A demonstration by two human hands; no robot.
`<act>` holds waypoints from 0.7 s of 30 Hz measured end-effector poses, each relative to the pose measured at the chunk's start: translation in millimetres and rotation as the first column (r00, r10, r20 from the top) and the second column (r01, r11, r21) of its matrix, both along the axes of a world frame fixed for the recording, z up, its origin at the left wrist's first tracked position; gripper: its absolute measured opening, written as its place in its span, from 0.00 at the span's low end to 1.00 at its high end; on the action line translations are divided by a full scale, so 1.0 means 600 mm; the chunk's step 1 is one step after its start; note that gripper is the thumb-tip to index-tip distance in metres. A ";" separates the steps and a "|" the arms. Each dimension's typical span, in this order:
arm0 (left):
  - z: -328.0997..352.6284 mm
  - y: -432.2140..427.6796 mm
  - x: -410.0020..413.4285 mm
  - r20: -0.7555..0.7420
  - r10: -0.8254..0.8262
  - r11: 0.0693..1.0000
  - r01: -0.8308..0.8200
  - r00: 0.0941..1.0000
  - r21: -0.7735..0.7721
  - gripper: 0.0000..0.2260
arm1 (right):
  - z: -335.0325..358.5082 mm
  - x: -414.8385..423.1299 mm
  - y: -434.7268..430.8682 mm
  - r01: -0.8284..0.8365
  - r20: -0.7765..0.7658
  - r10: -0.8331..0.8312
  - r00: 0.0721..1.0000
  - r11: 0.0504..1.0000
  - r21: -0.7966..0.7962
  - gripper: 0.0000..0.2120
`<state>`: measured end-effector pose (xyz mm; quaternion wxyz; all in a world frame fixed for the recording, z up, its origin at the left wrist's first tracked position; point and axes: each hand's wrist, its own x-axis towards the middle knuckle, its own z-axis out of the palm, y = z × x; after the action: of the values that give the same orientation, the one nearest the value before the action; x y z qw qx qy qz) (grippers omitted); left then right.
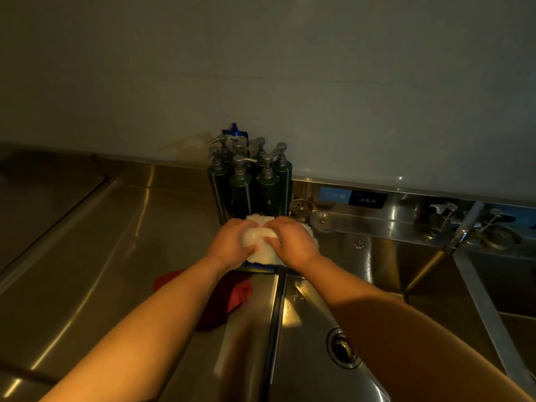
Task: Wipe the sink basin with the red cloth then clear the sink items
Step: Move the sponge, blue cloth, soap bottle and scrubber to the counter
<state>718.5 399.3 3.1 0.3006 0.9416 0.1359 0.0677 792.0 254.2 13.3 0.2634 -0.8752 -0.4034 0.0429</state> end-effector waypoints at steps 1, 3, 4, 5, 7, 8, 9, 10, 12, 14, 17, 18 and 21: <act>0.000 0.010 -0.003 0.005 0.031 1.000 -0.031 1.000 -0.004 0.21 | 0.001 -0.005 0.011 -0.012 0.003 0.012 1.000 1.000 0.003 0.16; 0.002 0.030 -0.008 0.017 0.092 0.996 -0.092 0.996 -0.016 0.17 | 0.001 -0.010 0.029 -0.033 0.007 0.033 0.999 0.999 0.003 0.16; 0.003 0.039 -0.009 0.018 0.111 0.994 -0.111 0.994 -0.012 0.16 | -0.001 -0.009 0.037 -0.038 0.005 0.038 0.999 0.999 -0.005 0.16; 0.003 0.046 -0.010 0.015 0.120 0.993 -0.120 0.993 -0.004 0.14 | -0.003 -0.006 0.044 -0.043 0.002 0.043 0.999 0.999 -0.016 0.16; 0.001 0.059 -0.008 0.023 0.129 0.991 -0.130 0.991 0.016 0.11 | -0.002 -0.001 0.059 -0.041 0.000 0.041 0.999 0.999 -0.031 0.17; 0.001 0.063 -0.006 0.031 0.136 0.990 -0.137 0.990 0.018 0.09 | -0.002 0.002 0.066 -0.036 -0.001 0.036 0.999 0.999 -0.034 0.17; 0.002 0.067 -0.003 0.040 0.142 0.990 -0.143 0.989 0.016 0.06 | -0.001 0.004 0.071 -0.031 -0.004 0.031 1.000 0.999 -0.038 0.17; 0.003 0.072 0.002 0.051 0.140 0.990 -0.141 0.989 0.012 0.04 | -0.001 0.007 0.076 -0.025 -0.007 0.025 1.000 0.999 -0.036 0.17; 0.003 0.079 0.010 0.073 0.131 0.991 -0.131 0.989 -0.006 0.02 | -0.002 0.014 0.081 -0.011 -0.013 0.011 1.000 0.999 -0.030 0.17; 0.003 0.086 0.013 0.079 0.131 0.991 -0.129 0.988 -0.027 0.02 | -0.003 0.019 0.084 0.002 -0.023 -0.002 1.000 1.000 -0.029 0.18; -0.002 0.096 0.015 0.053 0.122 0.993 -0.121 0.991 -0.017 0.04 | -0.009 0.025 0.085 0.026 -0.062 -0.028 0.998 0.999 -0.031 0.18; -0.003 0.097 0.017 0.037 0.121 0.993 -0.120 0.992 -0.012 0.04 | -0.012 0.026 0.086 0.032 -0.072 -0.034 0.997 0.999 -0.031 0.18; -0.008 0.098 0.026 -0.022 0.139 0.990 -0.139 0.990 -0.001 0.05 | -0.022 0.028 0.090 0.040 -0.085 -0.042 0.995 0.999 -0.030 0.18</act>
<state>734.0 458.3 -1.7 0.2949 0.9301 0.2045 0.0779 809.1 308.1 -0.1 0.2692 -0.8843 -0.3730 0.0808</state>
